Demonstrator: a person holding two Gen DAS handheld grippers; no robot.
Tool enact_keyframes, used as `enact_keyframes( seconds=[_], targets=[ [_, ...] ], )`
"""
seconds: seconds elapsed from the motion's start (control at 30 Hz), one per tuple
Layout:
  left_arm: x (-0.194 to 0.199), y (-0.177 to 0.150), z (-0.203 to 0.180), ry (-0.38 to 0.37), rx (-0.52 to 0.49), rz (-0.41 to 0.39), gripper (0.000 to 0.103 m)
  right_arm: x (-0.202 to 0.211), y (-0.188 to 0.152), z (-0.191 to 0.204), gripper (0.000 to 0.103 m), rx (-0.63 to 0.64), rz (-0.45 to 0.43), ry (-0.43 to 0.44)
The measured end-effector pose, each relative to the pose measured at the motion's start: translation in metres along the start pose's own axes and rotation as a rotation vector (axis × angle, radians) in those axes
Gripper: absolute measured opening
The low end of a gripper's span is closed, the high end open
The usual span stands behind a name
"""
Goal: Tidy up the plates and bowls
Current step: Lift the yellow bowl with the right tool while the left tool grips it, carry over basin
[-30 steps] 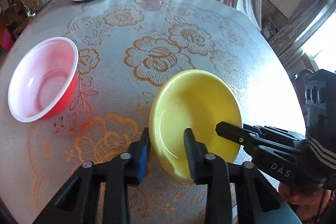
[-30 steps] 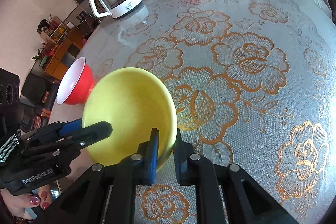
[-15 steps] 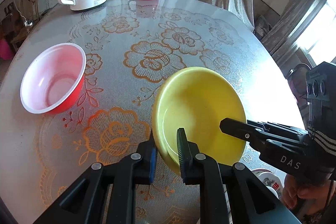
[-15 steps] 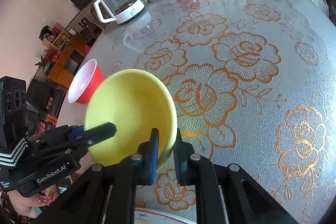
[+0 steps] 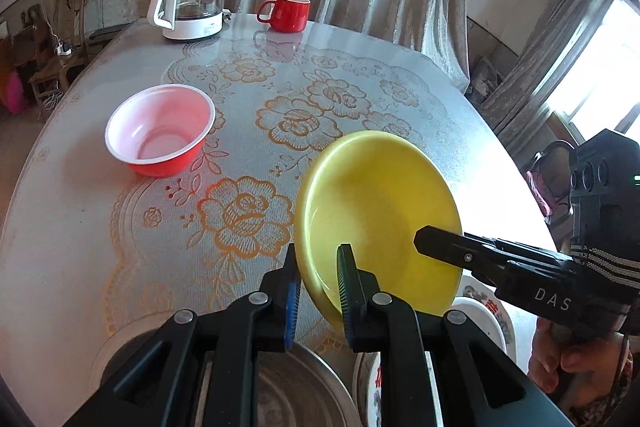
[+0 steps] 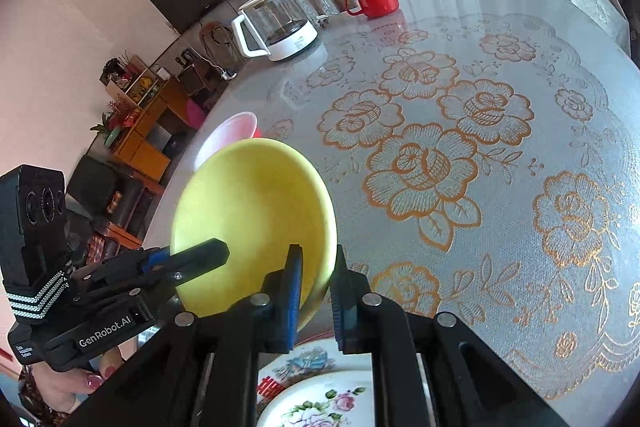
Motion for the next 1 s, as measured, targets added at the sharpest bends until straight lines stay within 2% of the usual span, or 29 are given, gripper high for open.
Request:
enact_keyframes(
  seconds=[0.5,0.8,1.0],
  targets=[
    [0.065,-0.045,0.032,0.007,0.033,-0.095,0.018,0.008,-0.042,0.060,0.012,0.012,-0.019,0.093],
    [0.081,-0.072,0.056,0.005,0.072,-0.104,0.018,0.001,-0.060,0.088,0.013,0.011,-0.012,0.133],
    [0.083,-0.087,0.072,0.010,0.105,-0.097,0.018,-0.012,-0.073,0.100,0.013,0.004,0.027,0.160]
  ],
)
Point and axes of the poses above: each gripper's, at about its wrist camera, not at the fingertips, and x roughly against the way its jaws point, z to its left, y to its top, the point moved 6 cm from there along -x, roughly the way its jaws point, and after that the axes turned 7 degrees about x, right-handed, at the moved point
